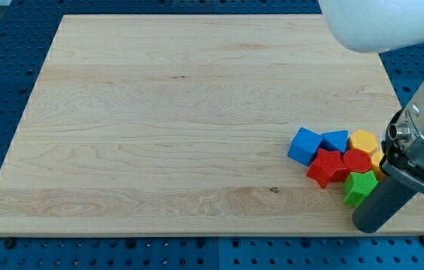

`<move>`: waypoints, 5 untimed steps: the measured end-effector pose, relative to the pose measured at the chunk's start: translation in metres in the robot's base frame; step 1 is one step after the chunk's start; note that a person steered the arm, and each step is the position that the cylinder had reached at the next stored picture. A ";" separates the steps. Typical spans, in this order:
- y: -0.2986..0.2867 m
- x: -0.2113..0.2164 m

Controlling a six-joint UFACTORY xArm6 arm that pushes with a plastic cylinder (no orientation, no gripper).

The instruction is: Push the group of blocks towards center

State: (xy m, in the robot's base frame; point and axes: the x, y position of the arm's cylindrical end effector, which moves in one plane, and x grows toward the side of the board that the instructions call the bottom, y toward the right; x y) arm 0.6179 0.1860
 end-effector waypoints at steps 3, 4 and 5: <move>0.043 0.000; 0.037 -0.003; 0.012 -0.016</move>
State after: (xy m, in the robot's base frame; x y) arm 0.6023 0.1983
